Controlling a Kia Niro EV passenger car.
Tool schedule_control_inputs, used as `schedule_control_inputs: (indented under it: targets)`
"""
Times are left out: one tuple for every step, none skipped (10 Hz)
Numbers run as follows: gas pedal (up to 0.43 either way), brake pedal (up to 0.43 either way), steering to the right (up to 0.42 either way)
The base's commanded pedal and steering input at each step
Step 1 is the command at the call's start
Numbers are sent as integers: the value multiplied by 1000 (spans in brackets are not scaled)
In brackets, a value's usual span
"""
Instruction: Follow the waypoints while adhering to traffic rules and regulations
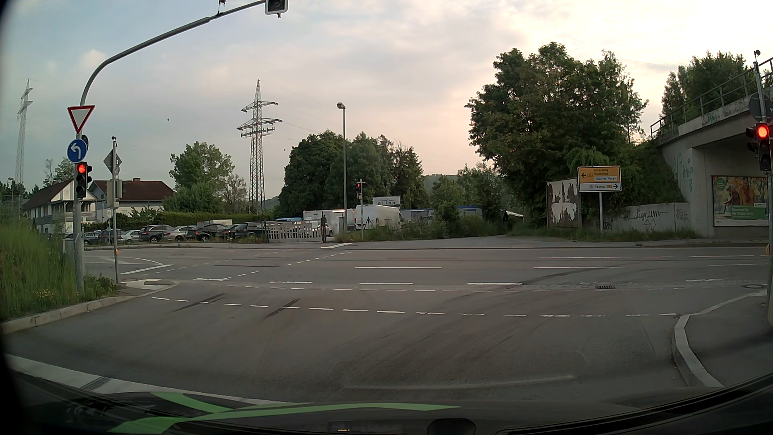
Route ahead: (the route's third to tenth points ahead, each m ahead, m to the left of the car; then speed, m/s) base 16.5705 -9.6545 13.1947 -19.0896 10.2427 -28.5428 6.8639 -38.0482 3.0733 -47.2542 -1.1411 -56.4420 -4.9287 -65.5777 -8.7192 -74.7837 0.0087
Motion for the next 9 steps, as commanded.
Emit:
schedule_control_inputs:
  targets:
    - [0,250,63]
    - [0,244,63]
    - [0,244,63]
    - [0,244,63]
    - [0,250,63]
    - [0,244,63]
    - [0,250,63]
    - [0,250,63]
    - [0,244,63]
